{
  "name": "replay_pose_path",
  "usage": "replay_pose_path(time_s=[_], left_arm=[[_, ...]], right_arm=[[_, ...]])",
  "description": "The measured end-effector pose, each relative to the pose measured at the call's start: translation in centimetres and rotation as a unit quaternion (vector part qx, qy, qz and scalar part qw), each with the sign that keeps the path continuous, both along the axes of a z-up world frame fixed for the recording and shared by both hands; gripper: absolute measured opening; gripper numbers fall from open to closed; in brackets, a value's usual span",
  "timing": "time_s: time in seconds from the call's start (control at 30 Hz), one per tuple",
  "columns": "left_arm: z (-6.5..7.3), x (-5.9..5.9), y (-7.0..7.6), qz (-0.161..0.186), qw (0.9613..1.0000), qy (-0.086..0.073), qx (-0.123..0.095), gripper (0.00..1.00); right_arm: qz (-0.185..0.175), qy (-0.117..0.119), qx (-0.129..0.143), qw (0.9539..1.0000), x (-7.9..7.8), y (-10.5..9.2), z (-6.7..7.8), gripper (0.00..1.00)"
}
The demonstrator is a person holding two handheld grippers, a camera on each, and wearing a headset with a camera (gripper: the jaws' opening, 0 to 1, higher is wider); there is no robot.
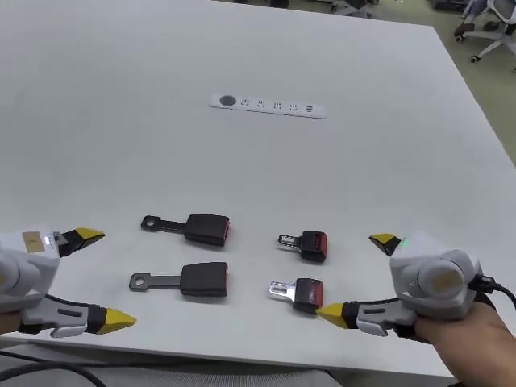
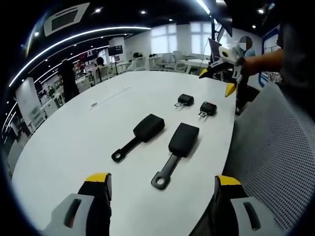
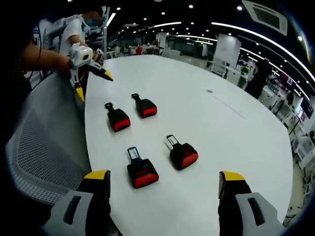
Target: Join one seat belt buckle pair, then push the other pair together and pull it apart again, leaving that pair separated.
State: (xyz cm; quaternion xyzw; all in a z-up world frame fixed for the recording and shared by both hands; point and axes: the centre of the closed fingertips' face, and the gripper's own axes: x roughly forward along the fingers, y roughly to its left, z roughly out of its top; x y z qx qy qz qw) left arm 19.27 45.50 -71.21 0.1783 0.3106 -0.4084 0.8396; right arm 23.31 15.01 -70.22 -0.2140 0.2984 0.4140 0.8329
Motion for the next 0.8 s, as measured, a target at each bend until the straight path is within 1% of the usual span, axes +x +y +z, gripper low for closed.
replay_pose_path(time_s=[0.03,0.07,0.1,0.13,0.27,0.33,0.37,0.4,0.47,0.5,0.53,0.6,0.67,0.73,0.77,0.8], left_arm=[[0.1,0.0,-0.1,0.000,1.0000,0.001,-0.006,0.84],[-0.1,0.1,0.1,-0.001,1.0000,0.003,-0.004,0.85],[-0.2,0.0,0.1,-0.003,1.0000,0.005,0.003,0.85],[-0.4,0.1,0.2,-0.009,0.9998,0.002,0.015,0.84],[-0.8,0.2,0.2,-0.018,0.9994,0.006,0.028,0.79],[-0.9,0.5,0.2,-0.018,0.9994,0.005,0.030,0.78],[-0.8,0.8,0.0,-0.012,0.9996,0.005,0.023,0.77],[-0.7,0.9,-0.2,-0.011,0.9997,0.004,0.021,0.77],[-0.8,1.1,-0.5,-0.013,0.9996,0.004,0.024,0.76],[-0.9,1.0,-0.7,-0.023,0.9992,0.007,0.031,0.75],[-1.1,1.0,-0.6,-0.029,0.9990,0.006,0.035,0.74],[-1.0,1.3,-0.8,-0.033,0.9988,0.005,0.036,0.74],[-1.0,1.6,-1.4,-0.042,0.9983,0.005,0.040,0.74],[-1.2,1.5,-1.8,-0.062,0.9968,0.008,0.051,0.71],[-1.2,1.5,-2.2,-0.071,0.9961,0.005,0.053,0.71],[-1.3,1.6,-2.4,-0.073,0.9959,0.005,0.054,0.70]], right_arm=[[0.003,-0.002,0.008,1.0000,0.1,0.2,0.1,0.93],[0.004,0.000,0.011,0.9999,0.1,0.3,0.1,0.91],[0.004,0.001,0.011,0.9999,0.1,0.2,0.1,0.91],[0.005,0.000,0.010,0.9999,0.1,0.2,0.0,0.91],[0.011,0.002,0.010,0.9999,-0.1,0.3,0.0,0.87],[0.014,0.006,0.009,0.9998,-0.2,0.3,-0.2,0.84],[0.014,0.006,0.009,0.9999,-0.2,0.2,-0.2,0.85],[0.015,0.005,0.005,0.9999,-0.2,0.1,-0.4,0.85],[0.020,0.010,0.000,0.9998,-0.3,-0.1,-0.6,0.81],[0.021,0.011,0.000,0.9997,-0.3,-0.1,-0.6,0.79],[0.023,0.012,-0.002,0.9997,-0.3,-0.2,-0.7,0.79],[0.028,0.012,-0.008,0.9995,-0.4,-0.3,-0.8,0.78],[0.035,0.014,-0.013,0.9992,-0.3,-0.3,-1.2,0.75],[0.043,0.013,-0.016,0.9988,-0.5,-0.2,-1.3,0.73],[0.047,0.012,-0.016,0.9987,-0.4,0.0,-1.5,0.72],[0.051,0.011,-0.015,0.9985,-0.3,0.1,-1.6,0.71]])
